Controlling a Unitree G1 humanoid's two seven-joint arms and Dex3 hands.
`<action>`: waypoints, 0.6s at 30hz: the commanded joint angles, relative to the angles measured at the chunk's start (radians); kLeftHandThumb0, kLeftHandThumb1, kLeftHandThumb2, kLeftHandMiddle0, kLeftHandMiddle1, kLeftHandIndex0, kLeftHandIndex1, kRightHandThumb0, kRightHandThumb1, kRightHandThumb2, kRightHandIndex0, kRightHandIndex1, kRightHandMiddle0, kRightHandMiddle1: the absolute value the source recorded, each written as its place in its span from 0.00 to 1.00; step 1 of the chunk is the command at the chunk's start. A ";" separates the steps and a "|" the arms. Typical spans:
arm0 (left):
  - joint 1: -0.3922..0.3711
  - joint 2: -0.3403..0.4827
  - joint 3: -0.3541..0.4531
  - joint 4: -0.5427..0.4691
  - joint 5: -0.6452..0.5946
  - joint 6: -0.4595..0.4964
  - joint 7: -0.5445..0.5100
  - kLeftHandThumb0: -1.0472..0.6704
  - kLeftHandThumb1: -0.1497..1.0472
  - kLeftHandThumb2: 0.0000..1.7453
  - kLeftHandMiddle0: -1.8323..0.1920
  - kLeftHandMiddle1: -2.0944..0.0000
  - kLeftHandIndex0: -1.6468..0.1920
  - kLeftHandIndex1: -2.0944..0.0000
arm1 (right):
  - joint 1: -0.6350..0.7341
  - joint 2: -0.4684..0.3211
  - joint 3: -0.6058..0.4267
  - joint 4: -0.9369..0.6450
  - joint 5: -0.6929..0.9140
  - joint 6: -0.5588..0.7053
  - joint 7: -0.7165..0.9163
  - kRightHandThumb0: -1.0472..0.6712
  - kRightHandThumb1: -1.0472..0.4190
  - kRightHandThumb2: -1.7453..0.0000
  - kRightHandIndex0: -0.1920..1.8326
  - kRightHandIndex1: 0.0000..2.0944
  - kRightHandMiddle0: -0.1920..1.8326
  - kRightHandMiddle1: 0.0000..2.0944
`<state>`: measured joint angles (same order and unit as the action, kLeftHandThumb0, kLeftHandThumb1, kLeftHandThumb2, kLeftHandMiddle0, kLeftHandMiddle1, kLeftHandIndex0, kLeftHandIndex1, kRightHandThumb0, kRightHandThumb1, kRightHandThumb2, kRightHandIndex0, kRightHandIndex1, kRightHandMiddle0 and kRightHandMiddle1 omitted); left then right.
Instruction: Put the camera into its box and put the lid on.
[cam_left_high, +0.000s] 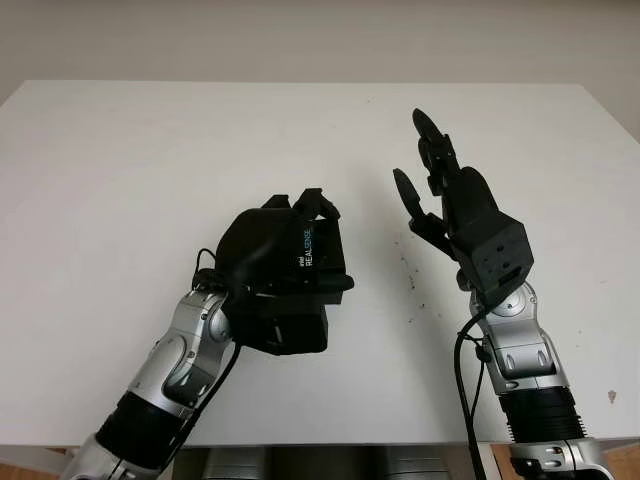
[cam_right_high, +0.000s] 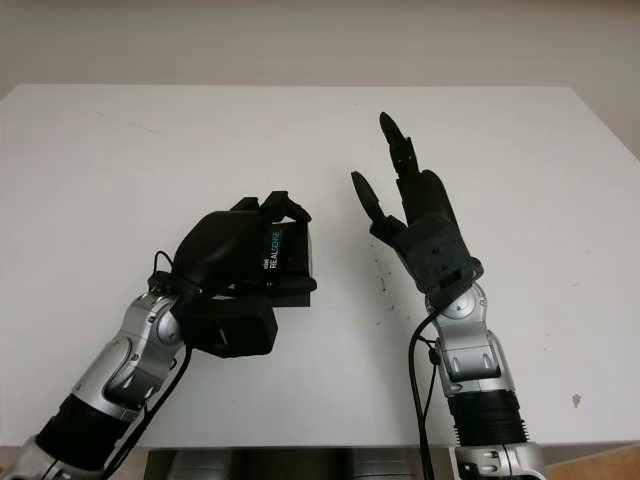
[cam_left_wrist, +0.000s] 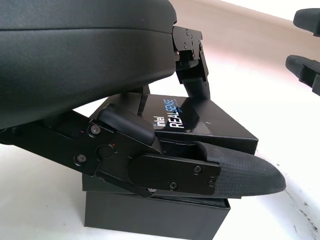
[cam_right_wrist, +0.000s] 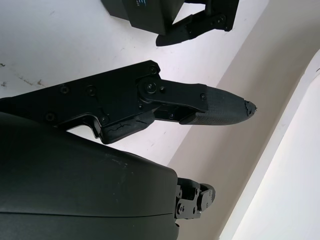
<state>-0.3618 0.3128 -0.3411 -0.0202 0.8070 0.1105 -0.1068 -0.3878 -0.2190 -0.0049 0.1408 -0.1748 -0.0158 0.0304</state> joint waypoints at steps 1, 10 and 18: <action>0.017 -0.006 -0.018 -0.020 0.013 0.010 -0.009 0.39 1.00 0.20 0.51 0.00 0.79 0.00 | -0.004 0.004 0.002 -0.019 0.000 0.009 -0.004 0.17 0.00 0.69 0.10 0.03 0.07 0.12; 0.029 0.026 -0.044 -0.007 0.064 -0.020 0.003 0.38 1.00 0.18 0.57 0.00 0.77 0.00 | 0.000 0.006 -0.003 -0.026 0.008 0.005 0.000 0.18 0.00 0.69 0.10 0.03 0.07 0.11; 0.050 0.042 -0.079 -0.001 0.097 -0.053 0.014 0.39 1.00 0.18 0.56 0.00 0.77 0.00 | -0.001 0.001 -0.002 -0.017 0.004 -0.012 -0.002 0.18 0.00 0.69 0.10 0.03 0.08 0.10</action>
<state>-0.3479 0.3506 -0.3870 -0.0257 0.8975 0.0774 -0.0901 -0.3878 -0.2155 -0.0060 0.1408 -0.1721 -0.0157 0.0307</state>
